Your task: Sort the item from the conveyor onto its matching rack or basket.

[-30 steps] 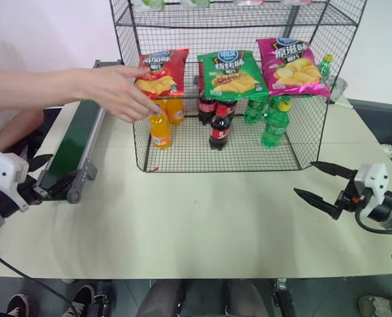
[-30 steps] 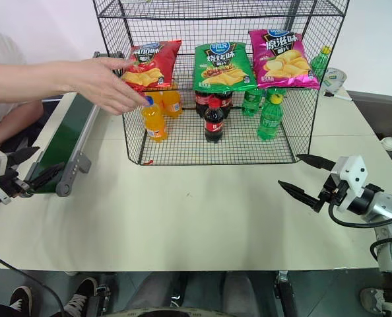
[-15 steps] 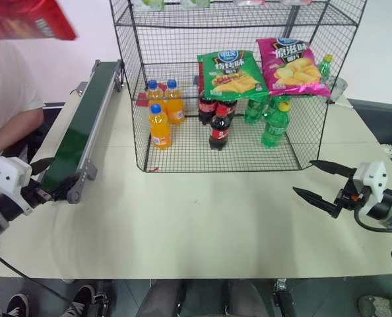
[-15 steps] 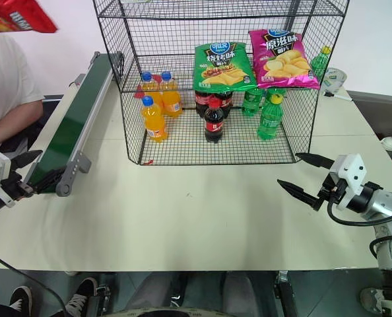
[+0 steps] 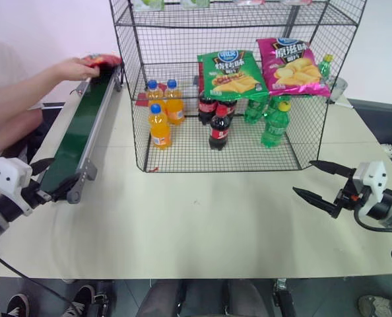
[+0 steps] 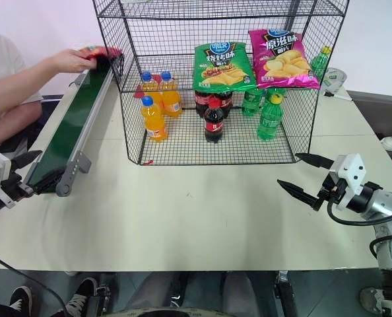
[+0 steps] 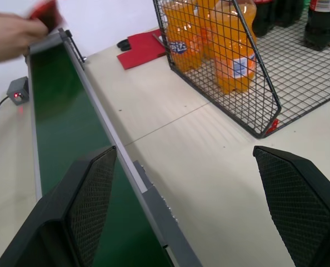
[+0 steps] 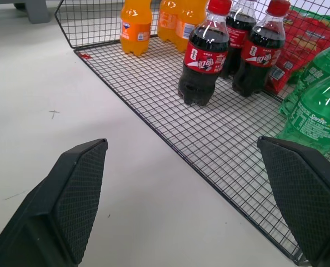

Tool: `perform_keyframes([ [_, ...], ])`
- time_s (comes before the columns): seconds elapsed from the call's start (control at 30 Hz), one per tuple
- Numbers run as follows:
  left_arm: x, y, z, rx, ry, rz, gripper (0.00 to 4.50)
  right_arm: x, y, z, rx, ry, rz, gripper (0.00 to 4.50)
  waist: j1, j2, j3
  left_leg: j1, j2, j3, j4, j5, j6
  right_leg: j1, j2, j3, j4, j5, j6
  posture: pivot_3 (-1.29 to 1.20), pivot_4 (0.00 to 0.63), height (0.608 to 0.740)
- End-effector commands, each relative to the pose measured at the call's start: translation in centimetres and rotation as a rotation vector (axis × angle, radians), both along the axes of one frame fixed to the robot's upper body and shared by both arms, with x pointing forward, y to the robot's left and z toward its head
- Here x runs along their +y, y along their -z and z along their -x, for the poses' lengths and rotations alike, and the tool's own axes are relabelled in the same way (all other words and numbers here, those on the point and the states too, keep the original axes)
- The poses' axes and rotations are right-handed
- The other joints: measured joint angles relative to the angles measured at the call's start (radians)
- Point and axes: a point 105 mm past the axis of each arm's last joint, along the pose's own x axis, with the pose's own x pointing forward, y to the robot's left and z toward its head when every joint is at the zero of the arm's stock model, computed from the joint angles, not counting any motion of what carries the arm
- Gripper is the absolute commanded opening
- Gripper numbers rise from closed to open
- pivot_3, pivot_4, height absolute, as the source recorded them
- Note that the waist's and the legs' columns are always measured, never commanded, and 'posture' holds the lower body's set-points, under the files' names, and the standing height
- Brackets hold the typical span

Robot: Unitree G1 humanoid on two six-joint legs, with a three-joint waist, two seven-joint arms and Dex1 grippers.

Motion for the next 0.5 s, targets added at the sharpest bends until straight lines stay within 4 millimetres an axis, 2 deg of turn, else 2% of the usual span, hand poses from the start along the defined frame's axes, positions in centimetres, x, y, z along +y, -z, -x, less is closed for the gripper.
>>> perform_keyframes([
  [0.03, 0.5, -1.1, 0.4, -0.047, -0.017, -0.008, 4.10, 0.5, -1.0, -0.1, -0.037, -0.022, 0.013, 4.50, 0.000, 0.000, 0.000, 0.000, 0.000, 0.000, 0.000, 0.000, 0.000, 0.000, 0.000, 0.000, 0.000, 0.000, 0.000, 0.00, 0.150, 0.740],
  [0.33, 1.0, -0.6, 0.5, -0.056, -0.068, -0.098, 4.10, 1.4, -1.1, -0.1, -0.040, -0.062, -0.016, 4.50, 0.000, 0.000, 0.000, 0.000, 0.000, 0.000, -0.001, 0.000, 0.000, 0.000, 0.000, 0.000, -0.001, 0.000, 0.000, 0.00, 0.150, 0.740],
  [0.5, 1.1, -0.6, 0.9, -0.092, -0.076, -0.174, 4.10, 5.4, -1.7, 0.7, -0.054, -0.211, -0.060, 4.50, -0.002, 0.000, 0.000, 0.000, 0.000, 0.000, -0.003, 0.000, 0.000, 0.000, 0.000, 0.000, -0.002, 0.000, 0.000, 0.00, 0.150, 0.740],
])
